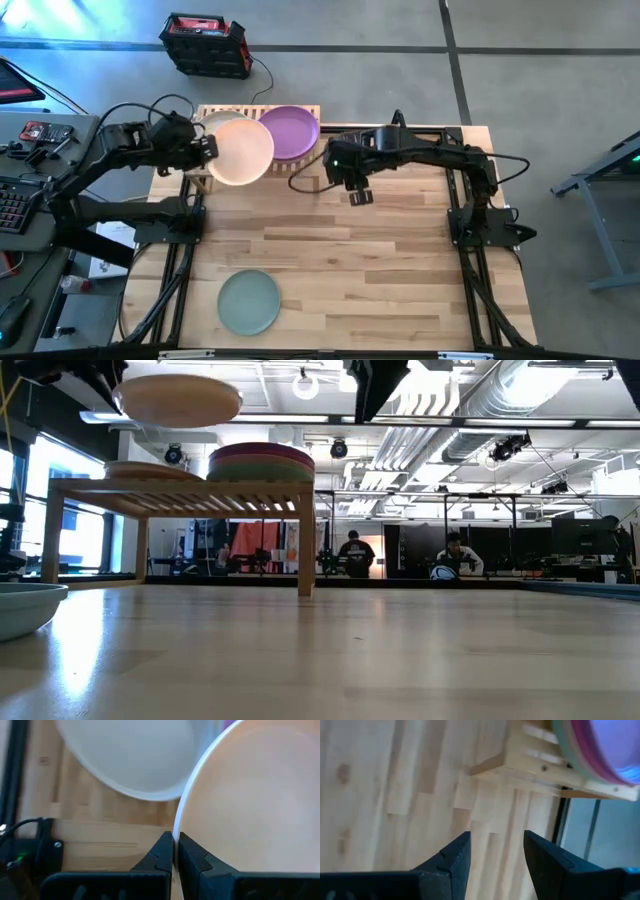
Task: Place and stack plates onto a shelf
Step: Stack the light brown plate on top of the gray plate on the shelf
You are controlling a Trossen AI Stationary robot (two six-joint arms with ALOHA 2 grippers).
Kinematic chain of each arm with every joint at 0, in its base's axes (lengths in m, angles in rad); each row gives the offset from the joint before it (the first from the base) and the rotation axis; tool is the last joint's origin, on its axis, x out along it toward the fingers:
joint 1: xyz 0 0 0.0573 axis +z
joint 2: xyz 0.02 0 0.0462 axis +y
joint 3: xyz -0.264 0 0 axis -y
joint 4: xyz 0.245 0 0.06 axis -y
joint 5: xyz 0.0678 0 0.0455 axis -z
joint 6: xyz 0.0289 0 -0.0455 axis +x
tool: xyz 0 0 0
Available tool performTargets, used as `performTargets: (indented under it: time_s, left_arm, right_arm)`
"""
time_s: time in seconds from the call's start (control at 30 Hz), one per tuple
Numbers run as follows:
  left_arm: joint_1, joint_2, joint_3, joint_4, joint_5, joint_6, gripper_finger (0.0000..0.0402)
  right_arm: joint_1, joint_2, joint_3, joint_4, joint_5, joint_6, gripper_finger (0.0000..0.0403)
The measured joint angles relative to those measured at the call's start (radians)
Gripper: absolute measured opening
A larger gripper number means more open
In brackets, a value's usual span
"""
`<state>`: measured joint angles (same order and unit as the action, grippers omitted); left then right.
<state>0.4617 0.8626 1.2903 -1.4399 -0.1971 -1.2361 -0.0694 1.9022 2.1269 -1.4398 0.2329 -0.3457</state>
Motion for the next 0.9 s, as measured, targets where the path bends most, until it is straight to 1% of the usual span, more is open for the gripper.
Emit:
performTargets:
  time_s: [0.1,0.23,0.47,0.63,0.77,0.9]
  left_arm:
    - [0.048,-0.008,0.0,-0.033,-0.019,-0.031,0.0001]
    - [0.117,-0.009,0.001,-0.074,-0.095,-0.056,0.0001]
    - [0.235,-0.009,0.001,-0.084,-0.14,-0.061,0.0001]
    - [0.331,0.009,0.001,-0.085,-0.196,-0.04,0.0001]
    - [0.396,0.039,0.001,-0.08,-0.184,-0.012,0.0001]
    - [0.436,0.078,0.001,-0.081,-0.161,0.028,0.0001]
  right_arm:
    - [-0.044,0.0,0.0,0.023,0.0,-0.064,0.0158]
    - [-0.101,0.0,0.0,0.064,-0.002,-0.121,0.0158]
    - [-0.189,0.0,0.0,0.112,-0.125,-0.171,0.0158]
    - [-0.229,0.0,0.0,0.121,-0.135,-0.201,0.0158]
    - [-0.248,0.0,0.0,0.121,-0.136,-0.215,0.0158]
    - [-0.264,0.0,0.0,0.121,-0.136,-0.216,0.0158]
